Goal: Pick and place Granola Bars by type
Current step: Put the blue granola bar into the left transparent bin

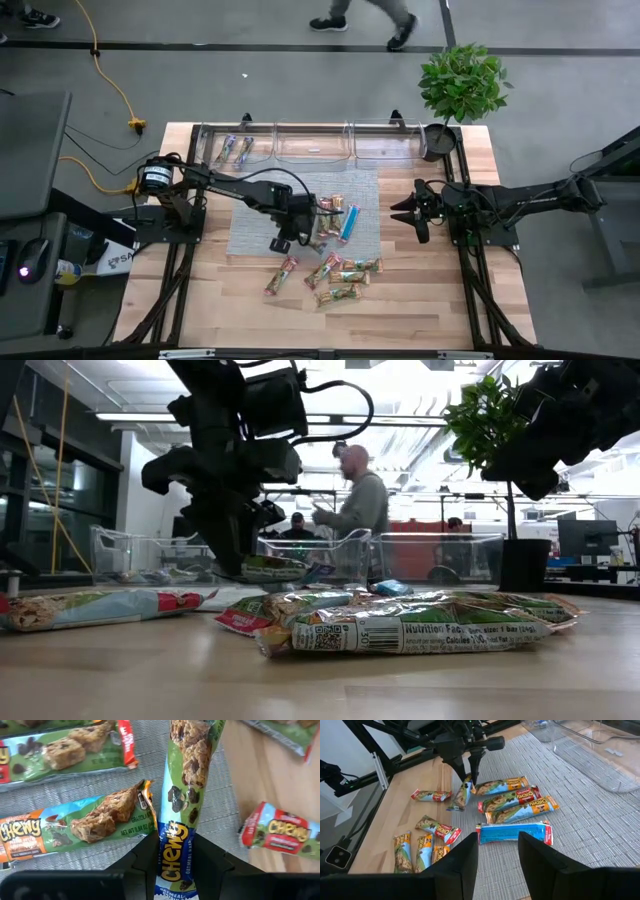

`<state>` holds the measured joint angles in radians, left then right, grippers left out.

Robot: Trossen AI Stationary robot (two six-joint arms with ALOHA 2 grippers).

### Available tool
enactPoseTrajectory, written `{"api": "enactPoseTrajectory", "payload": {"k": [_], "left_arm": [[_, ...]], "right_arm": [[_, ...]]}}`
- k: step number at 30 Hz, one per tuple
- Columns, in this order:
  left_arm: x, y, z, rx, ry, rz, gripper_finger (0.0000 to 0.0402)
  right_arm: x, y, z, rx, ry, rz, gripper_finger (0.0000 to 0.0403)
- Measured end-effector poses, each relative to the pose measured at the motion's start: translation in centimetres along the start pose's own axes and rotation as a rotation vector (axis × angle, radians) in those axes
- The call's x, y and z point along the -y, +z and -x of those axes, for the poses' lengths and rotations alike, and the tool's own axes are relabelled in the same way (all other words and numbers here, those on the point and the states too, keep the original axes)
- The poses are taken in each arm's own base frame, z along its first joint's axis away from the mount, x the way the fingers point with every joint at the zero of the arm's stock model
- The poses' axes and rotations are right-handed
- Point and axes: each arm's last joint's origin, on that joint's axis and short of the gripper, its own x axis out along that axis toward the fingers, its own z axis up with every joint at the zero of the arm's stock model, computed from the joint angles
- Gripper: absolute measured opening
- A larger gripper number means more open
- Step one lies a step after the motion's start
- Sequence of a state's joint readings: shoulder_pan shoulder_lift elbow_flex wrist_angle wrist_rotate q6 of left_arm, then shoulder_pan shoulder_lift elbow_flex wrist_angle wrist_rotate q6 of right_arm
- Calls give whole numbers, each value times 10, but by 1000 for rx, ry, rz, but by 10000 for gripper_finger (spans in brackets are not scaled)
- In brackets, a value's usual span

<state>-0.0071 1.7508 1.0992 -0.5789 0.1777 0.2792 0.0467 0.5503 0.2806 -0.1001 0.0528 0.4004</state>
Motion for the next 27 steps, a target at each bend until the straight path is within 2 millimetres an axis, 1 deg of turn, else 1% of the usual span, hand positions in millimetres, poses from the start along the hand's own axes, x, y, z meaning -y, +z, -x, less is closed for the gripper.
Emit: {"api": "enactPoseTrajectory", "payload": {"k": [25, 27], "left_arm": [[-1, 0, 0, -9, 37, -4, 94], [-1, -2, -2, -4, 40, -5, 94]], "right_arm": [[0, 0, 0, -1, -1, 8, 124], [0, 0, 0, -1, -1, 8, 124]]}}
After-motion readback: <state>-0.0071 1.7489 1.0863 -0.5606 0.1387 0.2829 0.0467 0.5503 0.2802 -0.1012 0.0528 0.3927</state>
